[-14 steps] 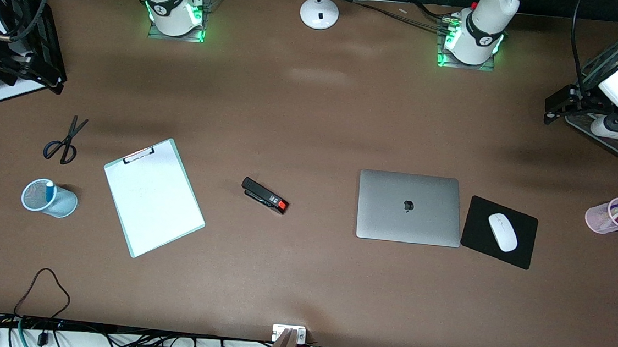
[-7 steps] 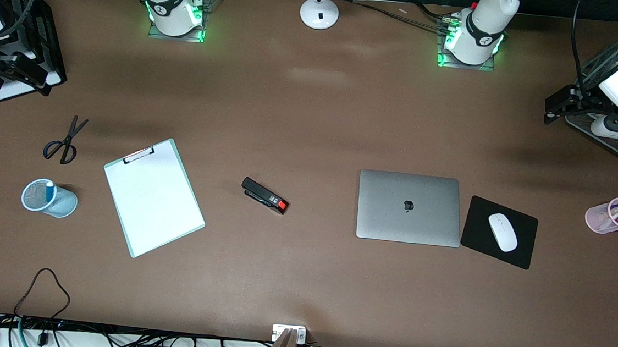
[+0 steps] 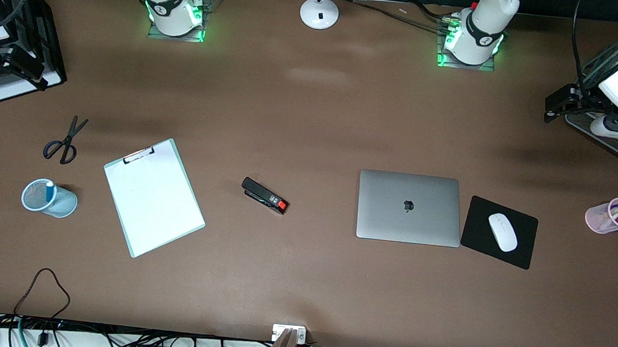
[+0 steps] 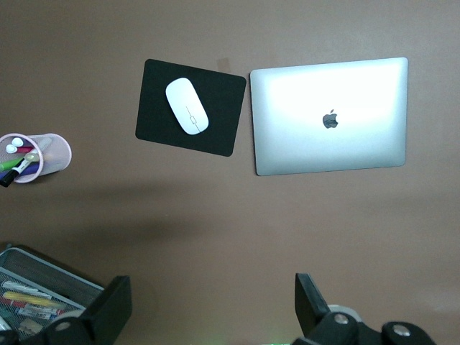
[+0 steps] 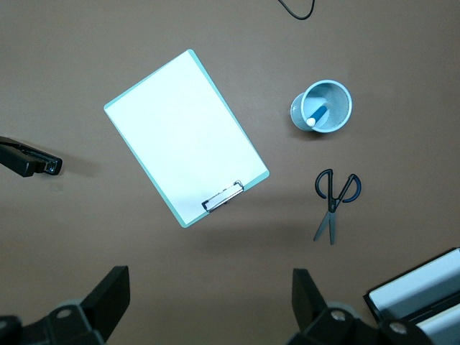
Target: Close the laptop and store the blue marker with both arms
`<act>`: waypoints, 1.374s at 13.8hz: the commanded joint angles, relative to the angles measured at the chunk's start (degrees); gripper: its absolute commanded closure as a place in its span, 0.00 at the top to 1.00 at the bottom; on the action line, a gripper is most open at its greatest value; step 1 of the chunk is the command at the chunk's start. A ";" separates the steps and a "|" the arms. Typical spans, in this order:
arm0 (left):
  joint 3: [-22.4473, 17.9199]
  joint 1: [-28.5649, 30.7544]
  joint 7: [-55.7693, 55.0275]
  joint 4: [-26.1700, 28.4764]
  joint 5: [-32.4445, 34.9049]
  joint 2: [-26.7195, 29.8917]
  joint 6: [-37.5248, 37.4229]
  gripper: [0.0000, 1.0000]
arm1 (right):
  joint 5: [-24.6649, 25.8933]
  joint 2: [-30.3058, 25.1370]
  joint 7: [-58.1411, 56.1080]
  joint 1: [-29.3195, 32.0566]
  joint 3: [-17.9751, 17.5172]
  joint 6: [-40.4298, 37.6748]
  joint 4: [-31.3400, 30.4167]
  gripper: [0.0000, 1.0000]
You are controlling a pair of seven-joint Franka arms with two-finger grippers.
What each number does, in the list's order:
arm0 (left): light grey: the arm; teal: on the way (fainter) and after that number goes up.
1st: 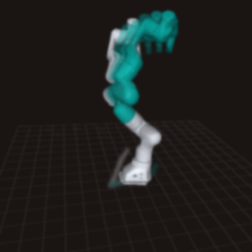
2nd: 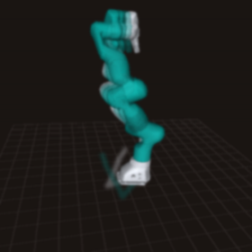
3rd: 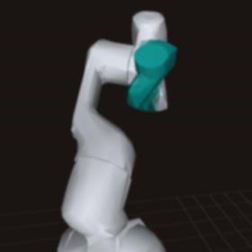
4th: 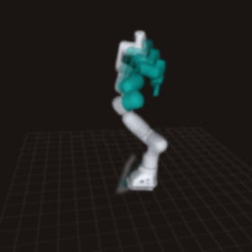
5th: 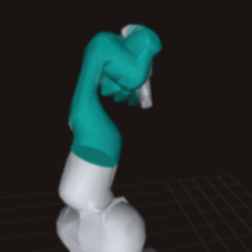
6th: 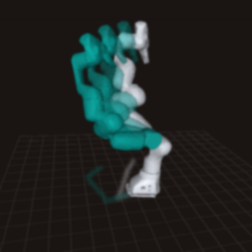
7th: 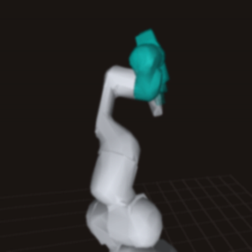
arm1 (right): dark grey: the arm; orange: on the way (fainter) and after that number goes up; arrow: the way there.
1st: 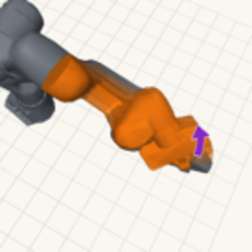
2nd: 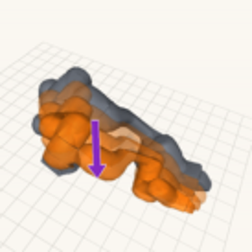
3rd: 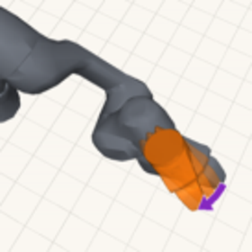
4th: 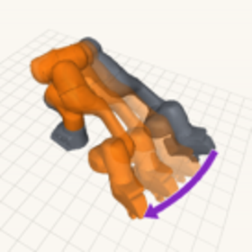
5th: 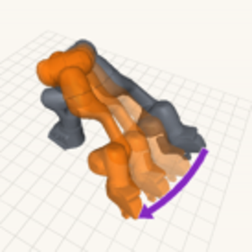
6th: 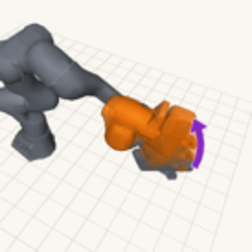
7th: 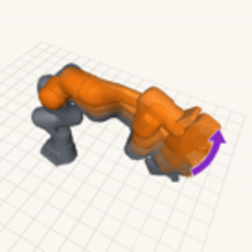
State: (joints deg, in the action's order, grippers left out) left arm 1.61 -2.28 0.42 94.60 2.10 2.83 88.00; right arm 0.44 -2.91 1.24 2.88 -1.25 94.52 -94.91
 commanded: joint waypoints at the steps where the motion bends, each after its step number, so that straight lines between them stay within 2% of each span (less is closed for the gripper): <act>1: -0.03 -0.18 0.45 -1.00 -0.34 0.07 -1.16 1.00 | -0.61 -1.22 -0.18 0.02 -0.15 1.11 -1.68 1.00; 19: -0.47 -0.09 1.25 -1.18 -0.25 0.07 -1.60 1.00 | -0.61 -0.07 -4.23 0.37 -0.15 0.32 -0.71 1.00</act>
State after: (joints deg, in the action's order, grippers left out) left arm 1.57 -2.27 0.43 94.51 2.10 2.83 87.75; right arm 0.37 -2.62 -2.41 2.88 -1.30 94.92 -95.30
